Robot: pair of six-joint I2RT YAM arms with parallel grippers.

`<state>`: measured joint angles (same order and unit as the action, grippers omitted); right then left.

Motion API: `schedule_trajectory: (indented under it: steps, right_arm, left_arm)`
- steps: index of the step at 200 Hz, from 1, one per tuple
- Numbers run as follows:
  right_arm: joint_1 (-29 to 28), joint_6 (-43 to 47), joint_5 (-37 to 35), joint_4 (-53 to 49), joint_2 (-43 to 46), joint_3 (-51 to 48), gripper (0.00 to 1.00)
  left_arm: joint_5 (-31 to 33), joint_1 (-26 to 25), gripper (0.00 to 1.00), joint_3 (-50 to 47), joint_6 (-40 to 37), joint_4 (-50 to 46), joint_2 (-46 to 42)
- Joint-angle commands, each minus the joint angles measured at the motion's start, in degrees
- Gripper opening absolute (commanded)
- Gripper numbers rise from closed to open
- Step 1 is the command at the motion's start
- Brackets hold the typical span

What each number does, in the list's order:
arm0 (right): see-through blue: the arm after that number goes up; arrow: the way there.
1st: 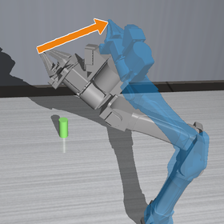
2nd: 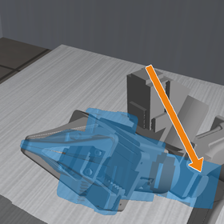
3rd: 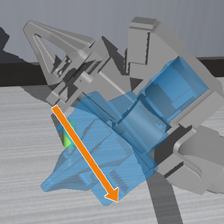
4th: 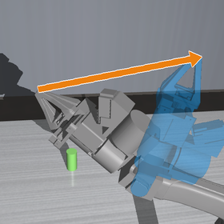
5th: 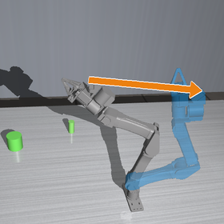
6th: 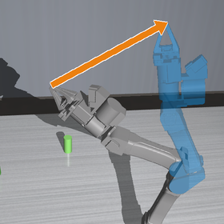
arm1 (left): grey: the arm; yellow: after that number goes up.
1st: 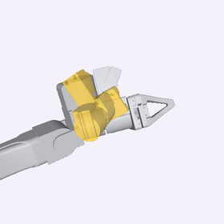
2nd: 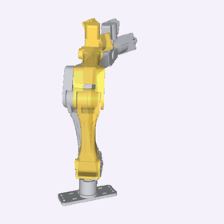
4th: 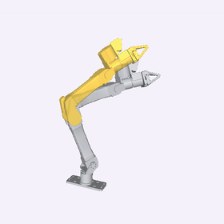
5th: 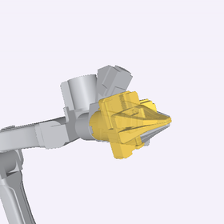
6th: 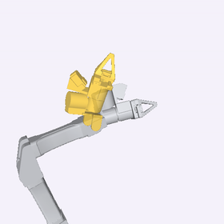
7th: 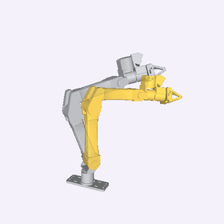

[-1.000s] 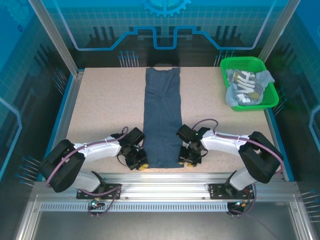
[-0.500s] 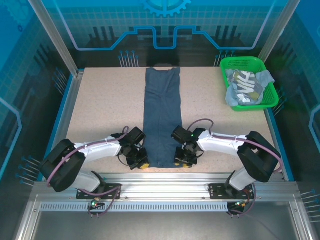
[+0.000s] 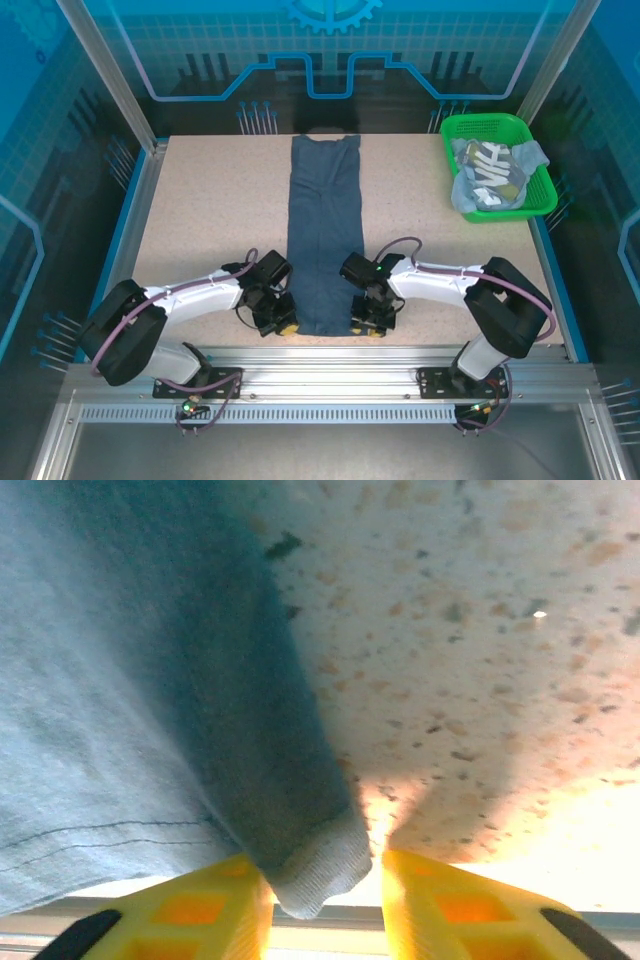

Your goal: Fold and stack the t-shirts

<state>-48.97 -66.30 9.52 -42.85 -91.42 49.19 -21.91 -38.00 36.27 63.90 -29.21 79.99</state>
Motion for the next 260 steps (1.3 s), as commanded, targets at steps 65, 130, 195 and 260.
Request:
schedule_trajectory:
  steps: [65,130,195,260]
  right_arm:
    - [-1.38,0.58,-1.63,0.48,-3.5,1.81,0.33]
    - [-1.84,1.92,-2.77,-1.19,-4.61,4.11,0.0]
    - [-2.5,3.07,2.42,-4.08,2.91,3.89,0.0]
    - [5.84,7.17,0.39,-10.66,3.25,16.47,0.0]
  left_arm:
    - [-0.14,-0.13,0.0,0.81,-1.11,-0.87,-0.1]
    - [-0.09,-0.12,0.0,0.25,-2.16,-4.78,-1.97]
    - [0.3,-0.14,0.0,0.76,-4.37,-8.24,-9.11]
    - [2.4,8.49,0.0,10.45,-4.75,-7.9,-11.08]
